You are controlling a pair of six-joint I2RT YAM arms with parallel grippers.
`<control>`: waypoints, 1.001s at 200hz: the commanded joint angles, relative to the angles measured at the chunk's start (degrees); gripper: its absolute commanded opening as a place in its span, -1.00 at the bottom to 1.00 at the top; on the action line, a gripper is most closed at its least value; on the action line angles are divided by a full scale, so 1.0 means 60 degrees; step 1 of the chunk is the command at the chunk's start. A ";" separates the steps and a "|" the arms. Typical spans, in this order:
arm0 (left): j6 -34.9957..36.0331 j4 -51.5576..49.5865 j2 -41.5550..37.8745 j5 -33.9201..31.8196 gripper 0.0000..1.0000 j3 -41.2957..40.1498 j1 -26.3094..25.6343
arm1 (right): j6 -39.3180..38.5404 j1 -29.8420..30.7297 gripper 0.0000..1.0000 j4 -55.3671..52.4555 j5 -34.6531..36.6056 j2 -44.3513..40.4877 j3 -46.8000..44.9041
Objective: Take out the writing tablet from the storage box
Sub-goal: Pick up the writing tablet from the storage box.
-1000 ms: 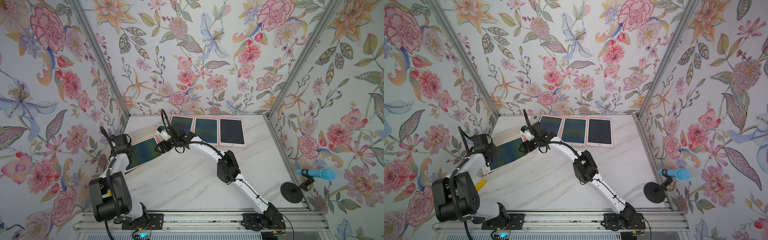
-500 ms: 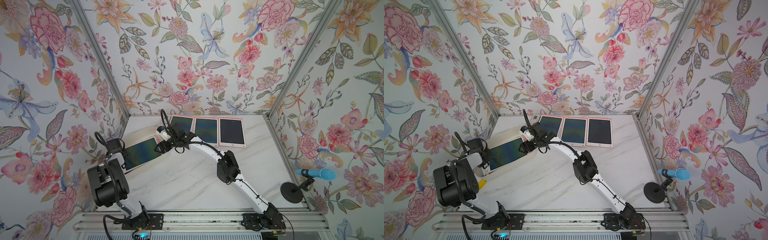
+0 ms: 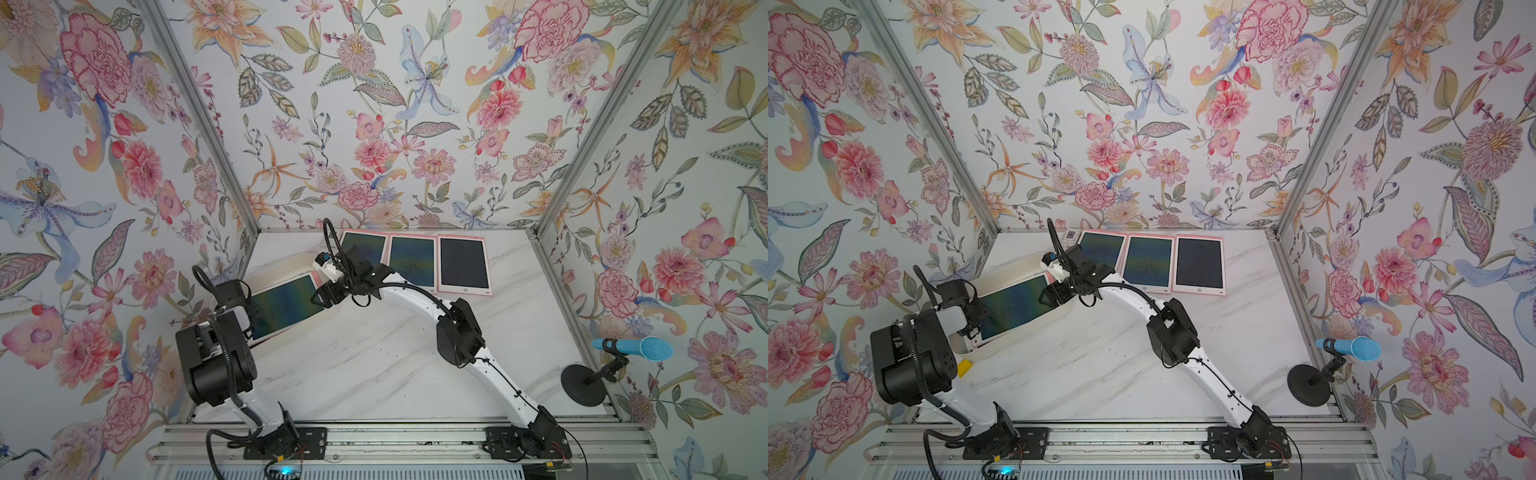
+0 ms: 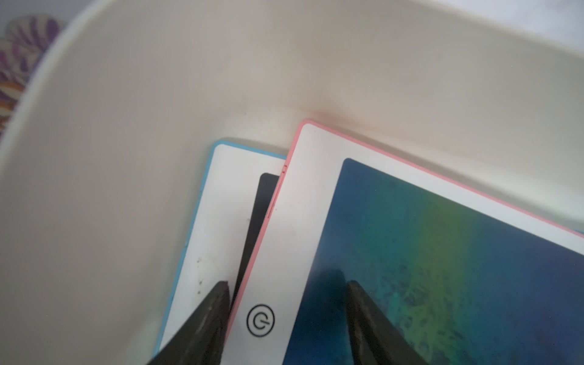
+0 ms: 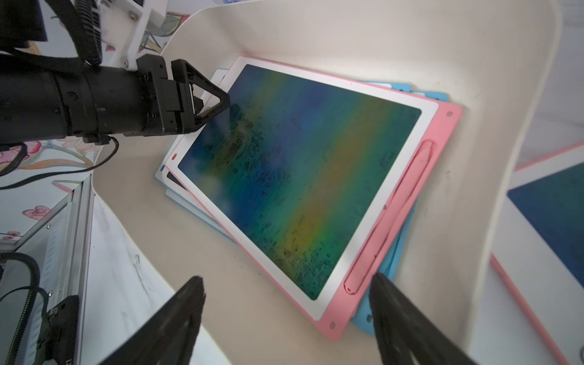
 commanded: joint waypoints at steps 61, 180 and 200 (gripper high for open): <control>-0.0242 -0.0173 0.0240 0.1922 0.18 -0.0740 0.0032 | 0.0035 -0.0618 0.67 0.0141 0.1035 -0.0153 0.0091; -0.0373 -0.0054 -0.0183 0.2490 0.16 -0.1187 -0.0156 | 0.0584 -0.0672 0.47 -0.0219 0.0041 0.1113 0.0976; -0.0388 -0.0055 -0.0318 0.2628 0.15 -0.1222 -0.0315 | 0.0555 -0.0574 0.40 -0.0240 -0.0081 0.1167 0.1034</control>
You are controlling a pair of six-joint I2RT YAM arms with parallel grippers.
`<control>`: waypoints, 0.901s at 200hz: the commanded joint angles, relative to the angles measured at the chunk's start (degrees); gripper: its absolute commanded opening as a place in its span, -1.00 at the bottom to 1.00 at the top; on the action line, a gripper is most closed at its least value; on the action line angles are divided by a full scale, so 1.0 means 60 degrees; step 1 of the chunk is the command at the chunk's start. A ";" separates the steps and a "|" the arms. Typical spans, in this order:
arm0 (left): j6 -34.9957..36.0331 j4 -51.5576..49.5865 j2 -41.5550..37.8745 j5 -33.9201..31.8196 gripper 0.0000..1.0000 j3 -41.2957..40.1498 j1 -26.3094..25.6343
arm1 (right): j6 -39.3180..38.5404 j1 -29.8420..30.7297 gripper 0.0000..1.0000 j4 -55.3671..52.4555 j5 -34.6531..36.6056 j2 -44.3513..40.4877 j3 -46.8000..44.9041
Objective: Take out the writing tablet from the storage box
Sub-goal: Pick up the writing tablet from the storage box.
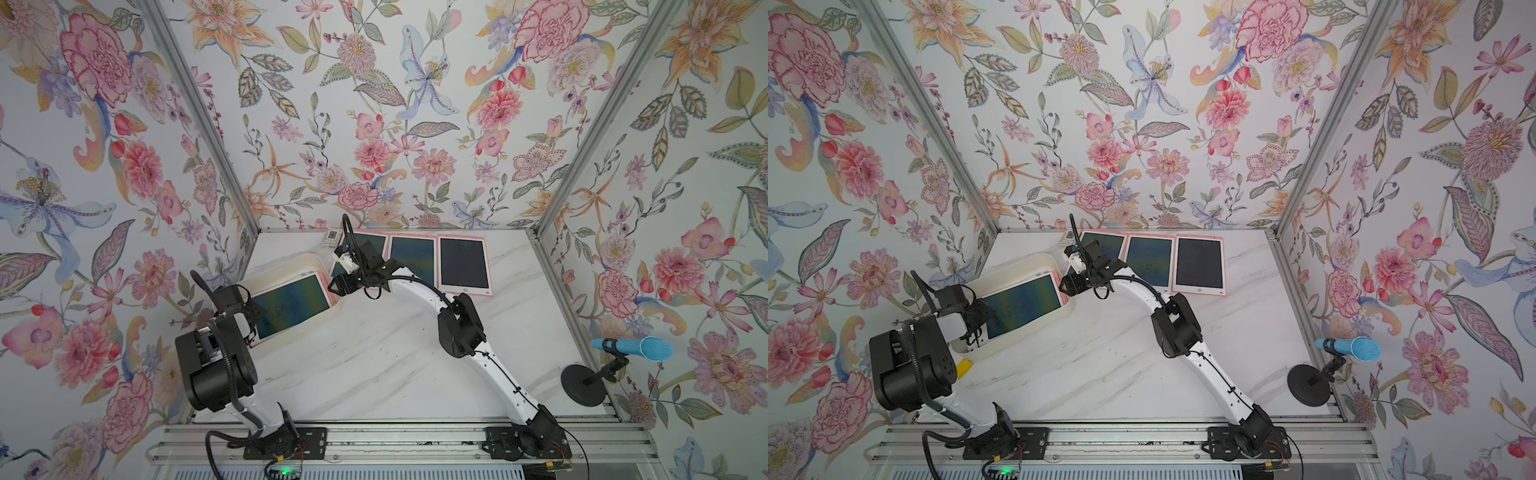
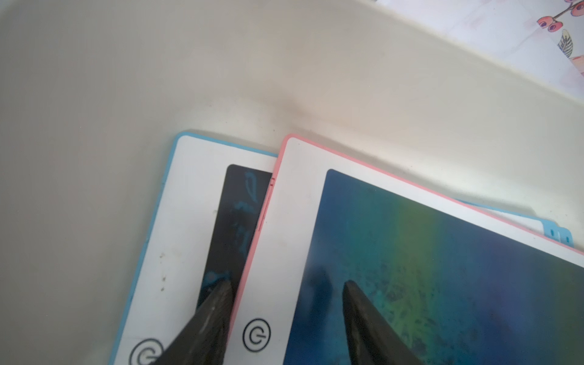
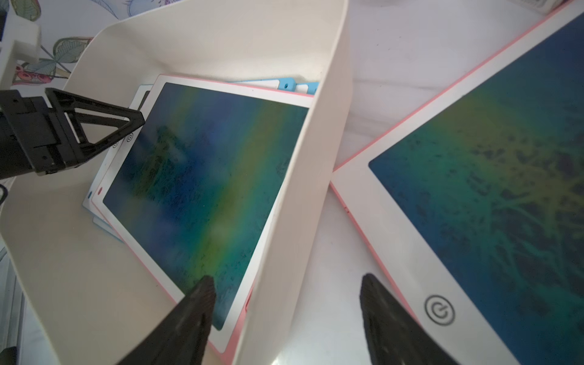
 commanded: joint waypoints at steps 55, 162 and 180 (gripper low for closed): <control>-0.0662 -0.0569 -0.0786 0.3148 0.14 -0.0933 -0.0737 | -0.0004 0.0290 0.12 -0.0233 -0.0500 0.0331 0.0509; -0.1659 0.1137 -0.2743 0.4812 0.12 -0.1718 -0.0546 | 0.0038 0.0407 -0.23 -0.0247 -0.1020 0.0503 0.0749; -0.1658 0.1092 -0.2919 0.4901 0.12 -0.1747 -0.0496 | 0.0009 0.0449 -0.27 -0.0247 -0.1048 0.0491 0.0796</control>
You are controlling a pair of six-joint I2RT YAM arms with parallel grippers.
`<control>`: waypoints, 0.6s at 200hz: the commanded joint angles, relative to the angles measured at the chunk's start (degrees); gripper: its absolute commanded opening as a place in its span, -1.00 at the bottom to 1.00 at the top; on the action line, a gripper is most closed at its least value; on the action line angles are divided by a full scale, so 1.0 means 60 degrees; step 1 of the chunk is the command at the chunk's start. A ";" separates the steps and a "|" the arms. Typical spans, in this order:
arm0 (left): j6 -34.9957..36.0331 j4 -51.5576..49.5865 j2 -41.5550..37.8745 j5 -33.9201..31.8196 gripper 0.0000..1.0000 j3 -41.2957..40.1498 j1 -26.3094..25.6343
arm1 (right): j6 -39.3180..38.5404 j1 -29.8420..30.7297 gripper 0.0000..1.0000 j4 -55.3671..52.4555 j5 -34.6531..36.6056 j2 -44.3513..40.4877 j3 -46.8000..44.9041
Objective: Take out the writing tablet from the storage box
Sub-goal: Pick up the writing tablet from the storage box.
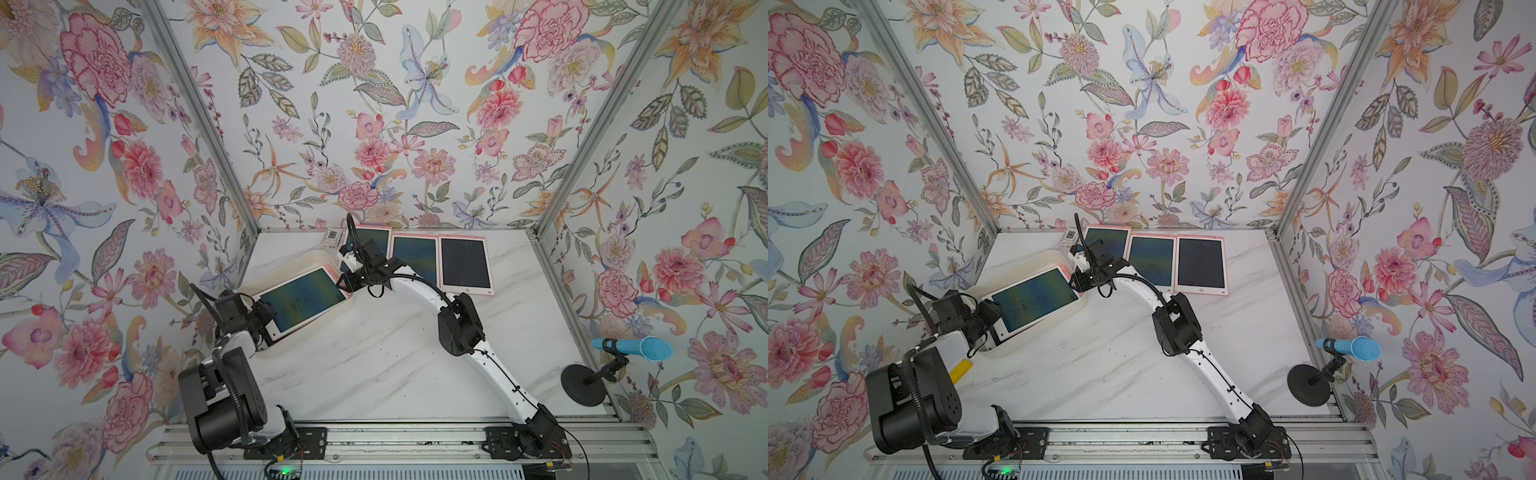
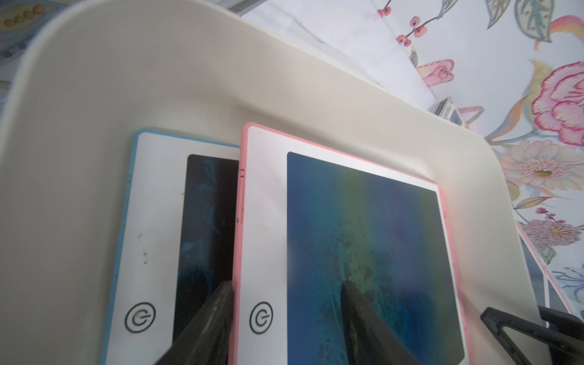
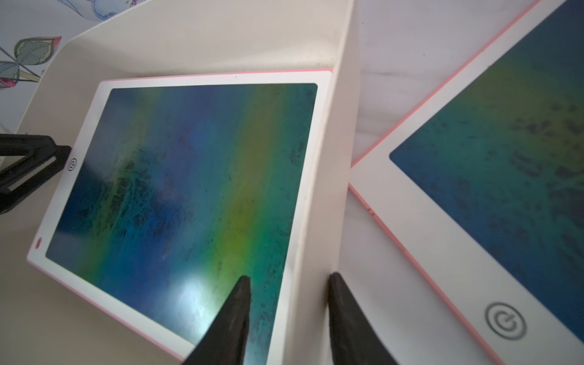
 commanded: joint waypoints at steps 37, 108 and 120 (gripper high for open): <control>-0.0754 0.1191 -0.0376 0.3050 0.10 -0.0386 -0.0324 | -0.0057 0.0686 -0.30 0.0178 -0.1384 0.0189 0.0353; -0.1348 0.2391 -0.0342 0.3741 0.08 -0.0665 -0.0323 | 0.0018 0.0690 -0.33 0.0223 -0.1403 0.0164 0.0390; -0.1265 0.2270 -0.0386 0.3686 0.08 -0.0663 -0.0324 | -0.0008 0.0694 -0.34 0.0219 -0.1470 0.0146 0.0358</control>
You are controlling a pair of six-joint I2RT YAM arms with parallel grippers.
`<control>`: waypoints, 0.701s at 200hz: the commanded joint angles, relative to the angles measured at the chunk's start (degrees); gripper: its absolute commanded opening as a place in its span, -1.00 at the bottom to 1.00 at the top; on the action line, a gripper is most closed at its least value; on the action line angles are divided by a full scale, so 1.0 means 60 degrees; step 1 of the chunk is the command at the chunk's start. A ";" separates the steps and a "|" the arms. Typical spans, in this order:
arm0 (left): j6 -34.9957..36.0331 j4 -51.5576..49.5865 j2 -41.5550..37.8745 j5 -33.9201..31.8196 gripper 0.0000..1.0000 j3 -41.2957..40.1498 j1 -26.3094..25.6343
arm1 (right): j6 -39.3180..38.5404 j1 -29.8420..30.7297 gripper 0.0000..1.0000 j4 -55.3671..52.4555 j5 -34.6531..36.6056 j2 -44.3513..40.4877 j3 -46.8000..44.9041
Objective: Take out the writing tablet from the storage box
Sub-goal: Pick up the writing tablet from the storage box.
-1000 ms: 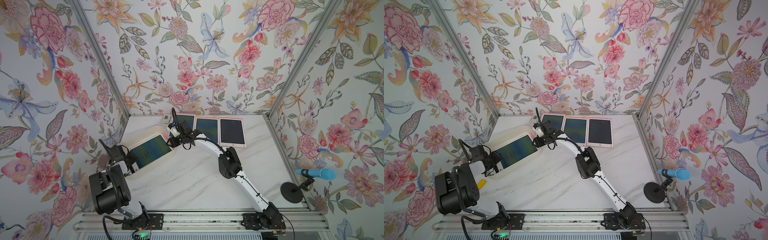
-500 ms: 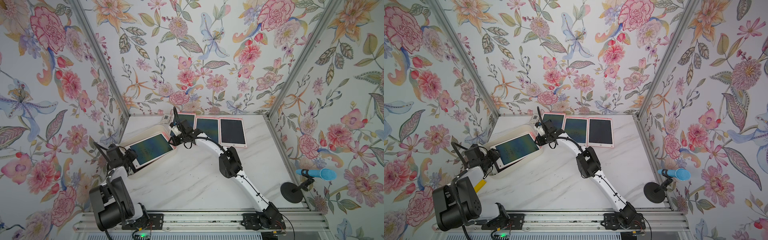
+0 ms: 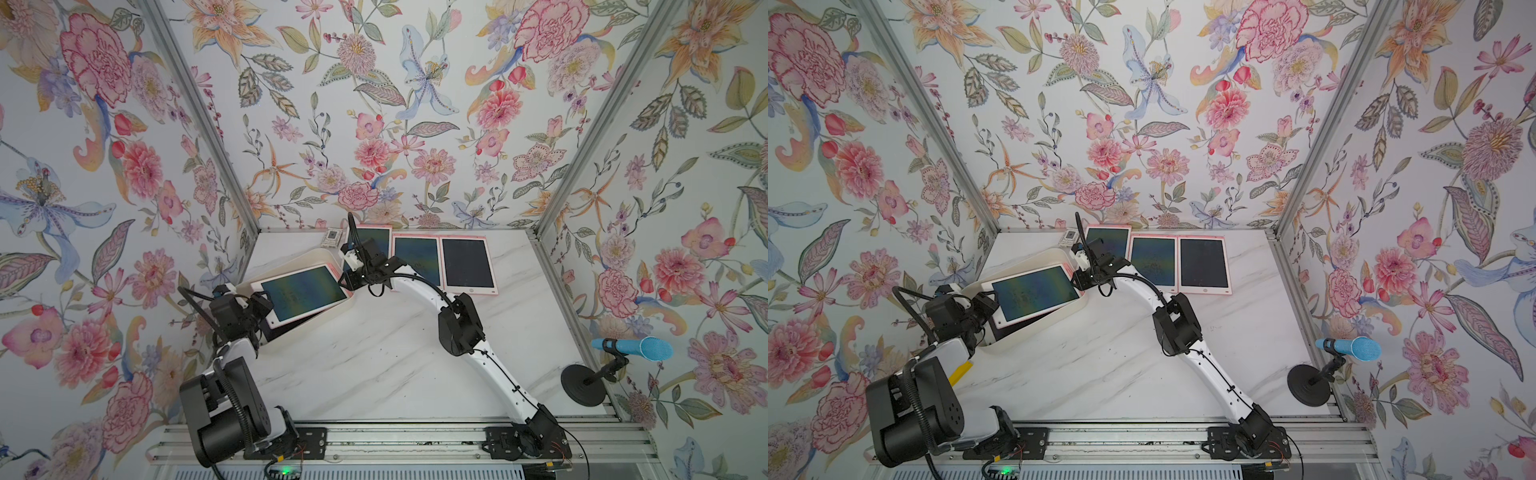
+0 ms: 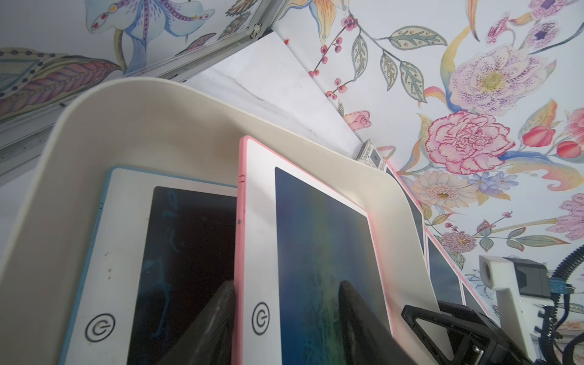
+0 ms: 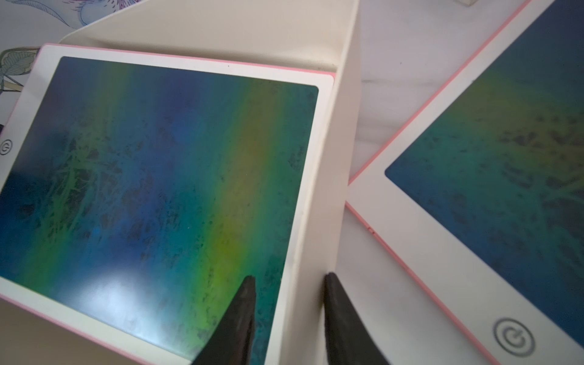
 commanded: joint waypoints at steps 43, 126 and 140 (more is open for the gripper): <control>-0.0573 0.0517 0.0053 0.2853 0.05 -0.0273 -0.0484 | -0.0166 0.0775 -0.36 0.0334 -0.1872 0.0055 0.0220; -0.1238 0.1467 0.0165 0.3292 0.06 -0.0570 -0.0488 | -0.0163 0.0903 -0.43 0.0424 -0.2063 0.0017 0.0167; -0.1174 0.1368 0.0245 0.3264 0.06 -0.0550 -0.0499 | -0.0165 0.0910 -0.43 0.0424 -0.2060 -0.0013 0.0177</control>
